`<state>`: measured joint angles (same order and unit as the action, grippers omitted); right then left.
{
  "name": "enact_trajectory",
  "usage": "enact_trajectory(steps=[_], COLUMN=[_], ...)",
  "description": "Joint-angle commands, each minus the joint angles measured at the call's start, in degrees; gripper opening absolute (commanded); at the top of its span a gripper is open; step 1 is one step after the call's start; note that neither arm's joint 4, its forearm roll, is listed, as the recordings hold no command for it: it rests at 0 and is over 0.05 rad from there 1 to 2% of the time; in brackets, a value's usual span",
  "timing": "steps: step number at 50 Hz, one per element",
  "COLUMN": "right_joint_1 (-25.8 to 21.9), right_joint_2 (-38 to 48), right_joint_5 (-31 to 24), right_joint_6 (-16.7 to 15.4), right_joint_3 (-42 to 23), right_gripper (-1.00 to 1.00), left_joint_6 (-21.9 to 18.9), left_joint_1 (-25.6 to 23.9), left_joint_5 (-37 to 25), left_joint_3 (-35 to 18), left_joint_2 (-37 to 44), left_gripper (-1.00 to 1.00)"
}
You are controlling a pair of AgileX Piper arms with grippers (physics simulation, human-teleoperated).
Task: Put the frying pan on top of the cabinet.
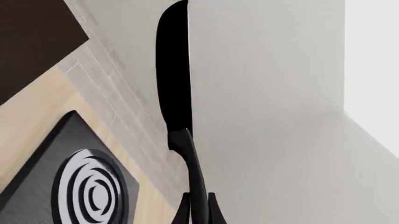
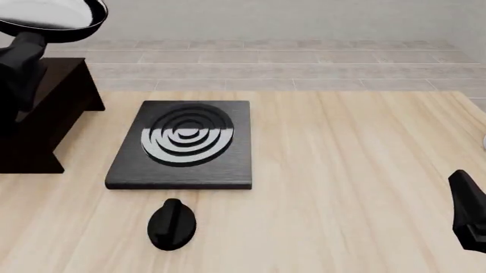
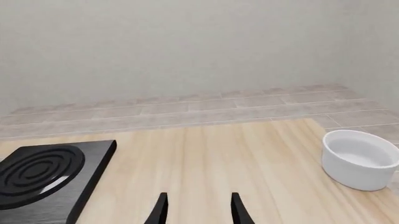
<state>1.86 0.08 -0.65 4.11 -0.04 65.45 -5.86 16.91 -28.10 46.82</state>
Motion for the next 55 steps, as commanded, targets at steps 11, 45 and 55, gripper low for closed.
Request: enact_trajectory(steps=[11,45,55], right_joint_1=[-0.07,-0.34,-0.32], right_joint_2=[0.00,0.01,0.01], right_joint_5=[0.02,-0.17,-0.20], right_joint_6=[0.00,-0.46,-0.44], right_joint_3=[0.00,0.00,0.00], right_gripper=[1.00,1.00,1.00], left_joint_6=[5.37,10.75,12.88], left_joint_1=[3.58,8.24,8.45], left_joint_5=[5.26,10.78,14.33], left_joint_3=[2.15,6.41,7.95], left_joint_2=[0.04,0.27,3.56], left_gripper=[-1.00,-1.00,-1.00])
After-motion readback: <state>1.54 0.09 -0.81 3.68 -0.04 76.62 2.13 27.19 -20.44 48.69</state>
